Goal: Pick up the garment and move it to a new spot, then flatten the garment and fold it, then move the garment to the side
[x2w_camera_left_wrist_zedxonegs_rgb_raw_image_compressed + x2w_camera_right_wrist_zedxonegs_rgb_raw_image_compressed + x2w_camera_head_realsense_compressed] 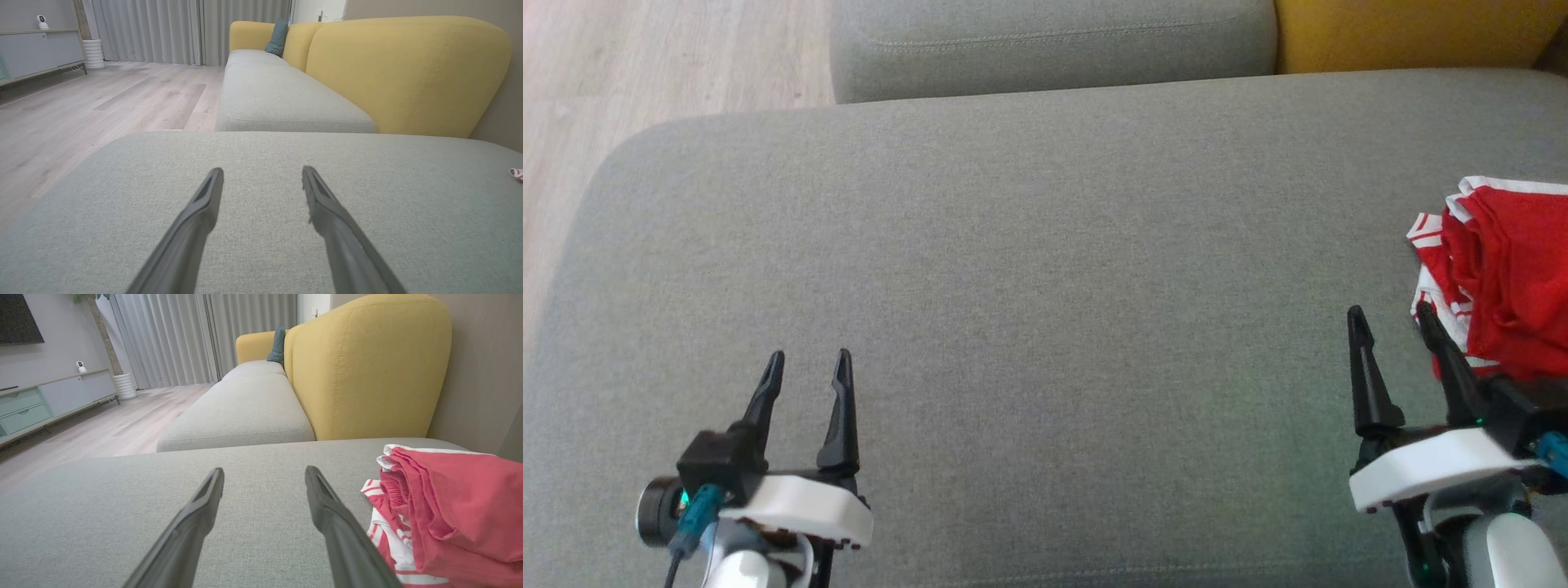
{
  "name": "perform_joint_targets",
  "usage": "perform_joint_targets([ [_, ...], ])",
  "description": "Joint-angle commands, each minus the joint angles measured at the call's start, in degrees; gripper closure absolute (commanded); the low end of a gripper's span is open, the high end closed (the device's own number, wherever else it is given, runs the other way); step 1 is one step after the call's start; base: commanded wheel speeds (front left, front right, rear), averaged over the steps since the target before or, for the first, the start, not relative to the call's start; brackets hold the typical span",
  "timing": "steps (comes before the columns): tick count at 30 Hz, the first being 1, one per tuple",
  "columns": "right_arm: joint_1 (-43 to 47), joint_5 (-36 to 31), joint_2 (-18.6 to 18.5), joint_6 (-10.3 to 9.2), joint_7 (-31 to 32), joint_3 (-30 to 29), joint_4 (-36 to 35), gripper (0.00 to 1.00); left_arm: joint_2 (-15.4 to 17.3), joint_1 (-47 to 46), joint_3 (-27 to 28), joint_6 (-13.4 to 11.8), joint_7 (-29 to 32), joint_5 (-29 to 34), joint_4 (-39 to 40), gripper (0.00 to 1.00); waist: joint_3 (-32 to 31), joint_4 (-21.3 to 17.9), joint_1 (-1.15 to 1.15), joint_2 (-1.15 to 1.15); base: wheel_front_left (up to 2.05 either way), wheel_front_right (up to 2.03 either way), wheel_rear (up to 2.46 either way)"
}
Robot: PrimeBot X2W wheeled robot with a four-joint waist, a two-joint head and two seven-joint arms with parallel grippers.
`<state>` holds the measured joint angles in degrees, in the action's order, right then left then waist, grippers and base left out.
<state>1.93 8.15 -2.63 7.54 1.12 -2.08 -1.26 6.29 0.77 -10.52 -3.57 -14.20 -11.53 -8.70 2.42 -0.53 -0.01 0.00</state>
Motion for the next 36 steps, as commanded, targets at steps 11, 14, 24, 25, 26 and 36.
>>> perform_joint_targets([
  [11,-1.00,0.61,-0.25,-0.05,0.36,1.65,-2.92,0.00,1.22,-2.43,1.41,-0.87,0.12,-0.46,2.22,0.00,0.16,0.25,0.01,0.00,0.00,0.00,0.00],
  [14,-0.95,0.81,-0.25,-0.05,0.25,1.71,-2.88,0.00,1.29,-2.44,1.26,-0.94,0.10,-0.53,2.18,0.00,0.15,0.26,0.01,0.00,0.00,0.00,0.00],
  [24,-0.77,1.32,-0.25,-0.05,0.21,1.83,-2.76,0.00,1.58,-2.53,0.87,-1.34,0.16,-0.63,2.35,0.00,0.18,0.11,0.01,0.00,0.00,0.00,0.00],
  [25,-0.77,1.34,-0.25,-0.05,0.21,1.83,-2.77,0.00,1.60,-2.56,0.82,-1.38,0.16,-0.65,2.34,0.00,0.17,0.09,0.01,0.00,0.00,0.00,0.00],
  [26,-0.75,1.38,-0.25,-0.05,0.23,1.81,-2.79,0.00,1.61,-2.57,0.78,-1.41,0.15,-0.69,2.33,0.00,0.18,0.05,0.01,0.00,0.00,0.00,0.00],
  [36,0.35,1.57,0.07,0.00,0.42,0.24,2.51,1.00,0.22,0.87,-1.86,-0.92,0.10,-0.92,-2.65,1.00,0.19,-0.03,0.01,0.00,0.00,0.00,0.00],
])
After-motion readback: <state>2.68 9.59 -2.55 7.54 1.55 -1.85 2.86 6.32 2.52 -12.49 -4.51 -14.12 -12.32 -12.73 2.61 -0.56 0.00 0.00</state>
